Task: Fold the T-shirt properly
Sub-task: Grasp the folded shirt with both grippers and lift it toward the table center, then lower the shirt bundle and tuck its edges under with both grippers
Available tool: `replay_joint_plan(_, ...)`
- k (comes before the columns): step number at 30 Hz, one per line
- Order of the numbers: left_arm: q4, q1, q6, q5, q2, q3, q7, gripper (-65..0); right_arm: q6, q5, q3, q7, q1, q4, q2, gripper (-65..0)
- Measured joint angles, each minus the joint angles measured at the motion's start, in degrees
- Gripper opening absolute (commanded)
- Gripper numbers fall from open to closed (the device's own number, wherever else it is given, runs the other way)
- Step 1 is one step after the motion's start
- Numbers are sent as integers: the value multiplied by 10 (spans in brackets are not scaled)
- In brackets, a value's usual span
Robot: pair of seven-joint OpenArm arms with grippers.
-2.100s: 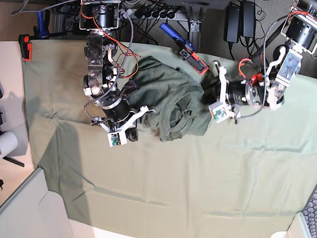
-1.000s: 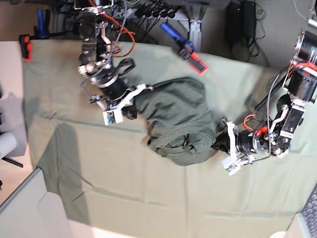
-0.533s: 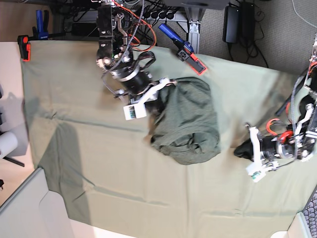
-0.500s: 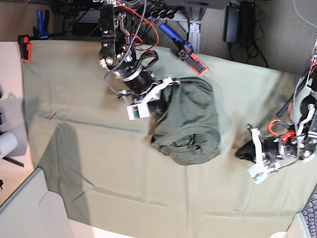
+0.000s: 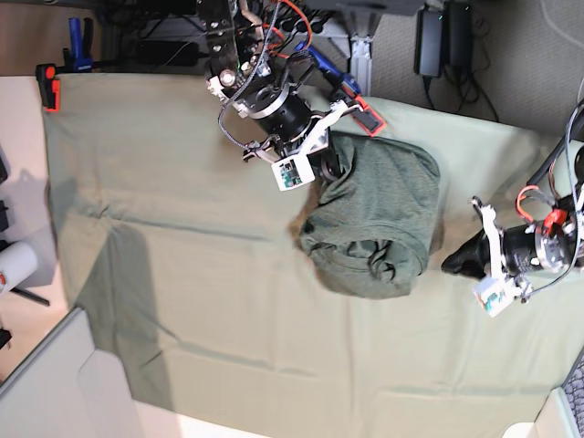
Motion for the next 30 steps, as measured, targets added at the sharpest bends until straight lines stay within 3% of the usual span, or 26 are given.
replay_joint_plan(5, 118, 58, -4, 0, 11, 1, -3, -650, 0, 10, 59, -10, 0, 54, 3, -650)
replay_joint_plan(9, 107, 70, -4, 37, 36, 0, -12, -650, 1, 55, 66, -10, 29, 65, 0, -650)
replay_joint_plan(14, 49, 69, -4, 93, 81, 0, -70, -650, 3, 48, 33, 7, 93, 34, -2, -650)
replay_joint_plan(18, -3, 67, -5, 115, 105, 0, -83, -650, 4, 19, 5, 14, 152, -42, -17, -650)
replay_joint_plan(24, -43, 54, -4, 134, 106, 0, -111, -650, 7, -3, -29, 14, 221, -200, -39, -650)
replay_joint_plan(30, -44, 52, -5, 149, 106, 0, -112, -650, 9, -45, -69, 31, 232, -234, -42, -650)
